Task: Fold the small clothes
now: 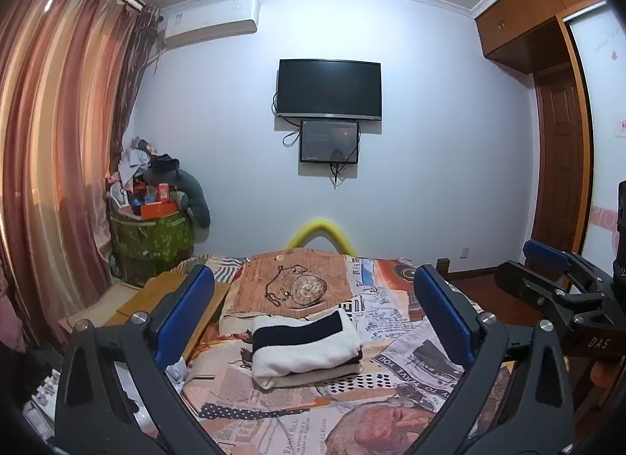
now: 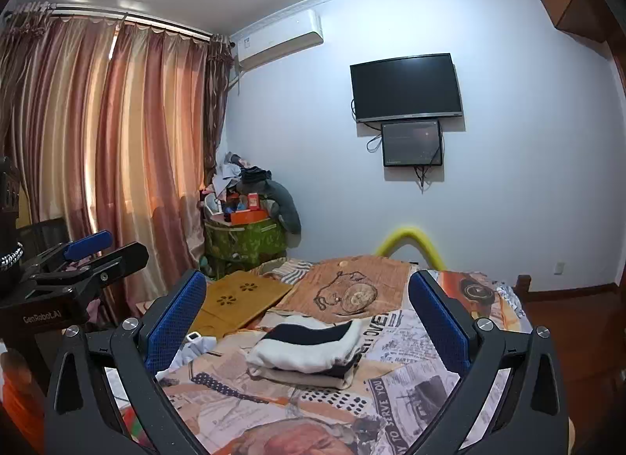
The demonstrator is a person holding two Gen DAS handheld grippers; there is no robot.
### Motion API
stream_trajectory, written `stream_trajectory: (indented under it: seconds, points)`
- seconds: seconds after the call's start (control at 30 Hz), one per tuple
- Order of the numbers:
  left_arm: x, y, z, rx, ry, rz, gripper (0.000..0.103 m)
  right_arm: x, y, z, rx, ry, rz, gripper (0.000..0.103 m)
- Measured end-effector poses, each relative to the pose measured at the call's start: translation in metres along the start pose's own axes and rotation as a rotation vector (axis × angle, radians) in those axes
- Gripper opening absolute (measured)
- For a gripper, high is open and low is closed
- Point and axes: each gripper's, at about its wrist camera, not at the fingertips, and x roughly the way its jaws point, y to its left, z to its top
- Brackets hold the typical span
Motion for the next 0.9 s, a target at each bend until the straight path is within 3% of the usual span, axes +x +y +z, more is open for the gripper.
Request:
stream_trajectory:
  seconds: [0.9]
  points:
    - [0.007, 0.000, -0.007, -0.021, 0.023, -0.010, 0.103, -0.001, -0.003, -0.009, -0.001, 0.036, -0.006, 0.103]
